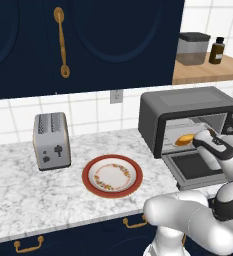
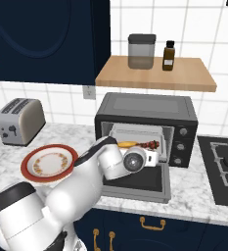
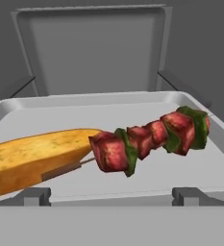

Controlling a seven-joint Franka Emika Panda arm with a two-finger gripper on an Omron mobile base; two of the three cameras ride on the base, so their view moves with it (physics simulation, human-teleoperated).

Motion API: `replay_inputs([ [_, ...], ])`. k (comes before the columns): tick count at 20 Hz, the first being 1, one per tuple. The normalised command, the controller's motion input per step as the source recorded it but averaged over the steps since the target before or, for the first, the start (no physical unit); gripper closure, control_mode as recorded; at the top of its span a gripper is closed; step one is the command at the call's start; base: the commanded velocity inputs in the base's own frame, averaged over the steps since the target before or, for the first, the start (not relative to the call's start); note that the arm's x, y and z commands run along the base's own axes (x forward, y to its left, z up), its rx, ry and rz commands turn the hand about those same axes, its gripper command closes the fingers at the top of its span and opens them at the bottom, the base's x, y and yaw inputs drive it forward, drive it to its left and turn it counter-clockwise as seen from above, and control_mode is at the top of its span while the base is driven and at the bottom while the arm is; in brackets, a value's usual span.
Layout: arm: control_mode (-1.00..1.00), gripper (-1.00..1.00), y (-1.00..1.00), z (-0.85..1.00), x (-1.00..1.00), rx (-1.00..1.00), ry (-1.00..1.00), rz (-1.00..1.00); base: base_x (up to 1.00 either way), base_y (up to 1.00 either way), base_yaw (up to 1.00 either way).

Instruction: Pick up the kebab skewer and baguette bread, and place them inside the toaster oven. Close the toaster oven door and start by setting the timer.

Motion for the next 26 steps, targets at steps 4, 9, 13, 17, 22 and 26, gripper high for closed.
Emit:
replay_inputs([
  [4,-1.0,-1.0,0.0,-0.03,0.16,0.0,-0.01,0.0,0.0,0.0,0.0],
  [9,-1.0,-1.0,0.0,-0.05,0.21,0.0,0.0,0.0,0.0,0.0,0.0],
  [13,-1.0,-1.0,0.0,-0.04,0.19,0.0,0.0,0.0,0.0,0.0,0.0],
  [17,-1.0,-1.0,0.0,-0.04,0.13,0.0,0.0,0.0,0.0,0.0,0.0],
  [22,-1.0,-1.0,0.0,-0.03,0.13,0.0,0.0,0.0,0.0,0.0,0.0],
  [26,-1.0,-1.0,0.0,-0.03,0.14,0.0,0.0,0.0,0.0,0.0,0.0],
])
